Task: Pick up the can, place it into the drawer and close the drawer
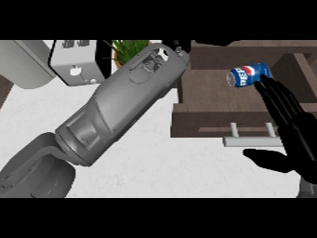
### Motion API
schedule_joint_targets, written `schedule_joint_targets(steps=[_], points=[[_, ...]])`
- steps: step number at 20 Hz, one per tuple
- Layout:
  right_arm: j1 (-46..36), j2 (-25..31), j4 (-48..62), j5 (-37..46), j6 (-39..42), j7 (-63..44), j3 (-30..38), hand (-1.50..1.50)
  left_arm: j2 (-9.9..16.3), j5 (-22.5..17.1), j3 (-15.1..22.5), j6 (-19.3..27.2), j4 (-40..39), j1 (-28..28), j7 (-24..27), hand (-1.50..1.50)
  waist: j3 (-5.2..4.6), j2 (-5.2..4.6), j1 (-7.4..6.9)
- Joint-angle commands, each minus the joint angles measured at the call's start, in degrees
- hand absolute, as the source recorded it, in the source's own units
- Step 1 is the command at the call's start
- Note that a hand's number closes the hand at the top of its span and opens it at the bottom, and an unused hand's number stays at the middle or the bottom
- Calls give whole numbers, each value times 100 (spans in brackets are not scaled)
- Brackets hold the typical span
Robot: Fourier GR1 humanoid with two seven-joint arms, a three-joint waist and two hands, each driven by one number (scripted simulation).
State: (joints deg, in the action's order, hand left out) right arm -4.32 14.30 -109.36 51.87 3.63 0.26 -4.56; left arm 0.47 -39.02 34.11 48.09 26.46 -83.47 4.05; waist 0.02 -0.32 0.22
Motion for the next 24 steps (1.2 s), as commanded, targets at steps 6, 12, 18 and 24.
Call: schedule_joint_targets(steps=[6, 12, 18, 24], points=[[-403, -390, 1858, 627, -1310, 401, 95, -150, 862, 332, 3, -221, 852, 497, -540, -150, 1, 64, -160], [-943, -541, 3156, 863, -1940, 587, 271, -150, 1383, 545, 130, -149, 1814, 867, -1163, -150, 2, 63, -222], [-1704, -671, 4585, 1393, -2665, 571, 448, -150, 1620, 691, 267, -92, 2470, 1161, -1407, -150, 6, 20, -366], [-2180, -539, 5431, 1570, -3203, 706, 757, -150, 2261, 693, 208, -321, 2972, 1407, -1840, -150, 8, 20, -390]])
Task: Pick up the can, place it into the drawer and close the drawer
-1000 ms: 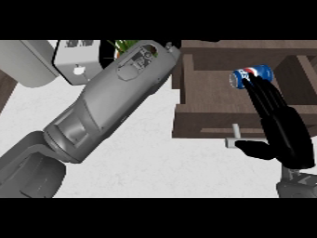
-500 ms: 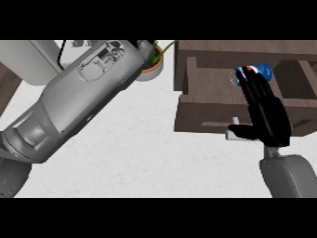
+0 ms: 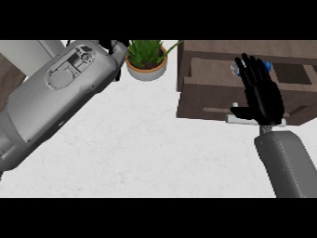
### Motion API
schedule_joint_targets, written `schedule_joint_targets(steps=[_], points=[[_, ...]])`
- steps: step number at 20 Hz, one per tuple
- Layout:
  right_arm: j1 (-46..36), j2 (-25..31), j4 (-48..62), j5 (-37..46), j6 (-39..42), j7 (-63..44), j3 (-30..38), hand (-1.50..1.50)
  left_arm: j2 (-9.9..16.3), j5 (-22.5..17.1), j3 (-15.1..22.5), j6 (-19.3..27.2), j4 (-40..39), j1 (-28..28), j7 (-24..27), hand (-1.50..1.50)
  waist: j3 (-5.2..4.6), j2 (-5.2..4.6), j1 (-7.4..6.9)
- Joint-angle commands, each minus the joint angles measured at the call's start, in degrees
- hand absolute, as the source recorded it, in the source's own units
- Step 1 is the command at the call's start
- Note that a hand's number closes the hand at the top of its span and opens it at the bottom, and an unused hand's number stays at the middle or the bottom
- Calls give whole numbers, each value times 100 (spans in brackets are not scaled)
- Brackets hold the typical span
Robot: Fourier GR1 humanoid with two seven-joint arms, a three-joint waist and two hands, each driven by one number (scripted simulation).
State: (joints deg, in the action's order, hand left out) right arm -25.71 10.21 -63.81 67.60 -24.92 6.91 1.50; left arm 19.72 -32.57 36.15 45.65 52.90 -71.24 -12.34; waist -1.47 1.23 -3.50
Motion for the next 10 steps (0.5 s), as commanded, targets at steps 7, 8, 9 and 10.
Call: schedule_joint_targets(steps=[7, 8, 9, 10], points=[[-1238, -123, 2186, 95, -1074, -1, 620, -150, 429, 89, -2, -38, 899, 647, -300, -150, 160, -209, -114], [-1425, -22, 2318, 55, -1047, 33, 702, -150, 676, 168, 81, -71, 1103, 642, -516, -150, 161, -174, -127], [-1567, -88, 2543, 93, -1233, 37, 731, -150, 675, 139, -30, -71, 1169, 793, -351, -150, 159, -200, -132], [-1684, -34, 2697, 93, -1235, 84, 761, -150, 845, 128, -48, -203, 1269, 938, -392, -150, 157, -191, -98]])
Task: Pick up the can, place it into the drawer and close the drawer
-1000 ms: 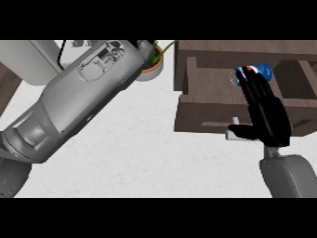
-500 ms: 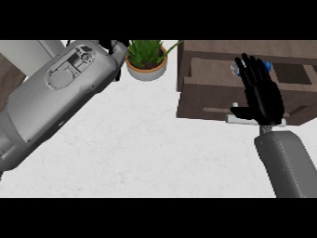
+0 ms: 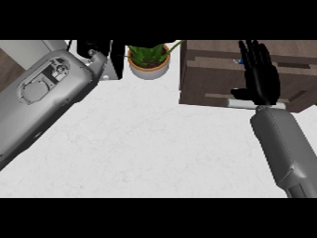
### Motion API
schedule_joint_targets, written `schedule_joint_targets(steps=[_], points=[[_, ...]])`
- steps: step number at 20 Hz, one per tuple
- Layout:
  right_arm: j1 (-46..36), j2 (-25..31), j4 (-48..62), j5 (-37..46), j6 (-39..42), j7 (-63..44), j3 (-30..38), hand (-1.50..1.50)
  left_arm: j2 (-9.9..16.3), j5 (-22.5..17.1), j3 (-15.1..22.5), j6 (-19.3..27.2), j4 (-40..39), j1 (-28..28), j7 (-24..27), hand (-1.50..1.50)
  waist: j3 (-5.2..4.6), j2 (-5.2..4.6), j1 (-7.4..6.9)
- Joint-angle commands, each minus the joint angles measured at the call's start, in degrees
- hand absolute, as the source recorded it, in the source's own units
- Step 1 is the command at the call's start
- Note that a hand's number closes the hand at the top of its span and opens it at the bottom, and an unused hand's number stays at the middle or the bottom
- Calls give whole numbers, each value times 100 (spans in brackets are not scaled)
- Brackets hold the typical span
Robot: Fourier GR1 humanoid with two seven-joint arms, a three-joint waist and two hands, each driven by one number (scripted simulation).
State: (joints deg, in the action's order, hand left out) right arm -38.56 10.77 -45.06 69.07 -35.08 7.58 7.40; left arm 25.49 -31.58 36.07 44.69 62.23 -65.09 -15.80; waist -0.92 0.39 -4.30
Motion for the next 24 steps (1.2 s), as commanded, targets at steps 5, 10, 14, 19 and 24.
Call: schedule_joint_targets(steps=[5, 10, 14, 19, 24], points=[[-1299, -98, 1741, 128, -483, -217, 350, -150, 160, 213, 92, 86, 723, 695, 20, -150, 105, -153, -92], [-1798, 9, 2365, 127, -758, -140, 491, -150, 369, 270, -42, 113, 1109, 1011, -74, -150, 104, -159, -71], [-2341, -33, 2681, 212, -621, -443, 517, -150, 468, 240, -93, -82, 1396, 1299, -9, -150, 100, -169, -99], [-2445, 51, 2996, 171, -831, -319, 647, -150, 401, 405, -47, 19, 1472, 1596, 152, -150, 105, -222, -134], [-2684, 204, 3082, -95, -563, 96, 865, -150, 633, 378, -220, -221, 1631, 1905, 361, -150, 105, -235, -171]])
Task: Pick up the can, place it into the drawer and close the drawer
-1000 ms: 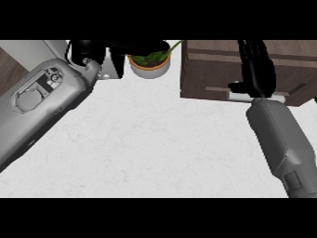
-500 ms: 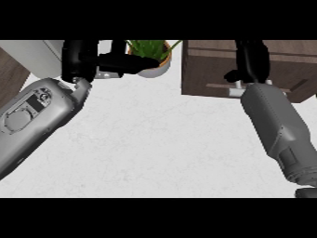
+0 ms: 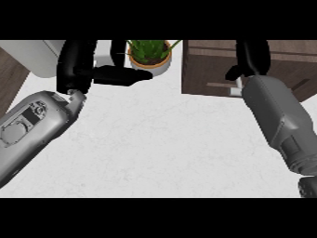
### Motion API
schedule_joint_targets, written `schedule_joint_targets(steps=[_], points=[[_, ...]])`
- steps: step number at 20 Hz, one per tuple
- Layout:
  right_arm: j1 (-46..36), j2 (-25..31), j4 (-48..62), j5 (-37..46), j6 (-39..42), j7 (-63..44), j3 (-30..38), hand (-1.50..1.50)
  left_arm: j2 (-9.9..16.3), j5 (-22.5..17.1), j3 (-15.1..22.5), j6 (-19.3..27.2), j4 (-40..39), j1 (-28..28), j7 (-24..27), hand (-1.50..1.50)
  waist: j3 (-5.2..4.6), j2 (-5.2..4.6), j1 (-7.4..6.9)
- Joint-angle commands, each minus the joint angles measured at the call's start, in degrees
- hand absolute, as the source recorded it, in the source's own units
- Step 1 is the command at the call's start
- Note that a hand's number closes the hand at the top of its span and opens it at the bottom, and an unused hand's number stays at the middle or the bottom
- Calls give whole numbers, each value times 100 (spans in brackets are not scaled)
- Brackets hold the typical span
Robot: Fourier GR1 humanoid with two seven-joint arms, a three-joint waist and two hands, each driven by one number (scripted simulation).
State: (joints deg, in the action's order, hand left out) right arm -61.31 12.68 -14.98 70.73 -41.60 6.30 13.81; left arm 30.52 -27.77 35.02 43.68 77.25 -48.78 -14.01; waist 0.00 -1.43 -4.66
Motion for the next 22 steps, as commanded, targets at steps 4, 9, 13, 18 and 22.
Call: schedule_joint_targets(steps=[4, 9, 13, 18, 22], points=[[-514, -194, -145, -931, 164, 800, 733, -150, 164, 14, -159, -49, 258, 196, 8, -150, 31, -42, -134], [-545, -596, -284, -1628, 335, 1357, 1269, -150, 83, 124, -82, 72, 304, 294, -47, -150, 32, 12, -7], [-712, -633, -367, -2117, 745, 1710, 1655, -150, 137, 100, -195, -11, 288, 697, 218, -150, 14, 42, 85], [-718, -697, -401, -3046, 1410, 2090, 2410, -150, 163, 166, -212, 72, 485, 803, 161, -150, 21, 84, 156], [-806, -558, -296, -3177, 1590, 2147, 2491, -150, 325, 75, -509, -221, 517, 995, 239, -150, 7, 63, 189]])
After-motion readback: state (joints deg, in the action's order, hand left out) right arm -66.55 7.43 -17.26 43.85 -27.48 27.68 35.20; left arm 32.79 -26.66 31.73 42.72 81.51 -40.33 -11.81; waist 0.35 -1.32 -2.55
